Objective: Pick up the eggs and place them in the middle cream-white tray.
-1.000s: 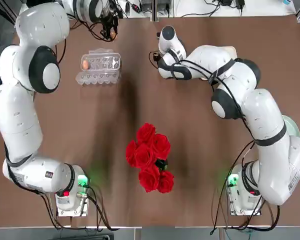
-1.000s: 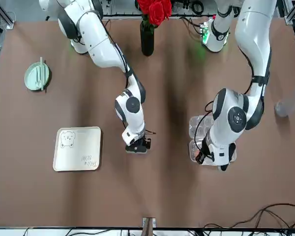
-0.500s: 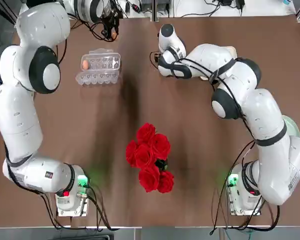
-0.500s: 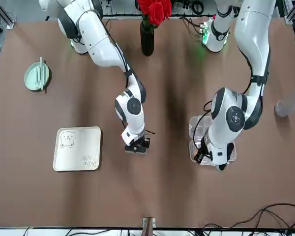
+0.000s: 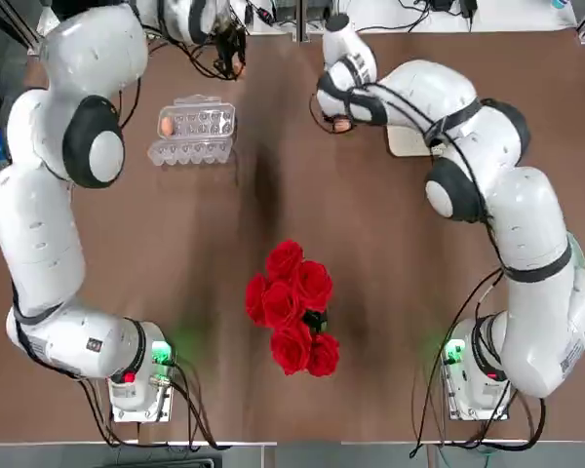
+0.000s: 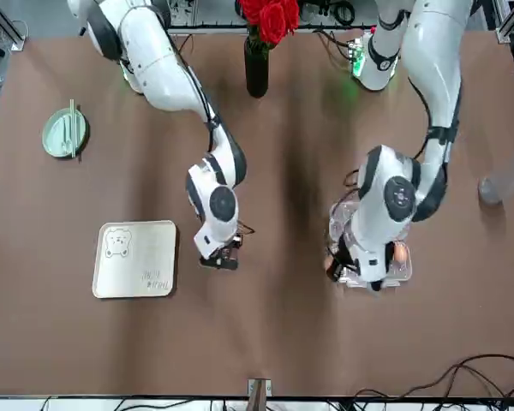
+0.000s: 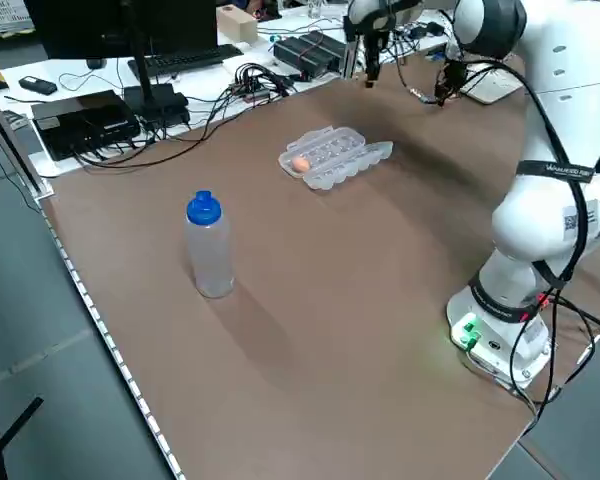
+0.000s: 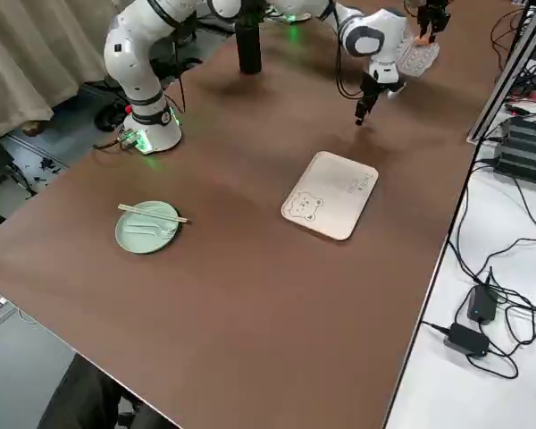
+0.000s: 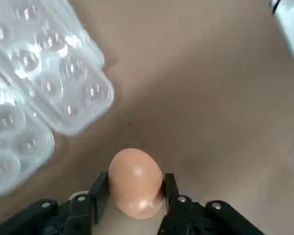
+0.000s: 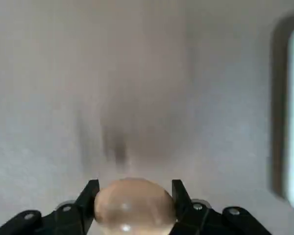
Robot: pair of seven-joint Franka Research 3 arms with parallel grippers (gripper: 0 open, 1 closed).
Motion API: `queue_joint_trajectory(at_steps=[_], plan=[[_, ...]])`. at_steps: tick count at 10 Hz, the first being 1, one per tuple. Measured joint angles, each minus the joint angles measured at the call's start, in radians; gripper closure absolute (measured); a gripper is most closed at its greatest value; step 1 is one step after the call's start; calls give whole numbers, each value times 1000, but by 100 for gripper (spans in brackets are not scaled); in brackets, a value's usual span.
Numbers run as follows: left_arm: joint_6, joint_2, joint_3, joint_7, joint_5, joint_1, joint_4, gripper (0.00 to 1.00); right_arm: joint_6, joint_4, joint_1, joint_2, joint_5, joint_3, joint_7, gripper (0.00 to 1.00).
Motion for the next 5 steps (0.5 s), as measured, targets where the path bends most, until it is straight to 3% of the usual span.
queue_joint_trajectory(at_steps=[2,5], plan=[[8,48,9,-140,0,-107,40,50,-77,2,-93,-67,6,-13,-108,34],[125,121,21,-248,0,-196,108,50,-172,-36,-377,-198,9,-21,-427,34]])
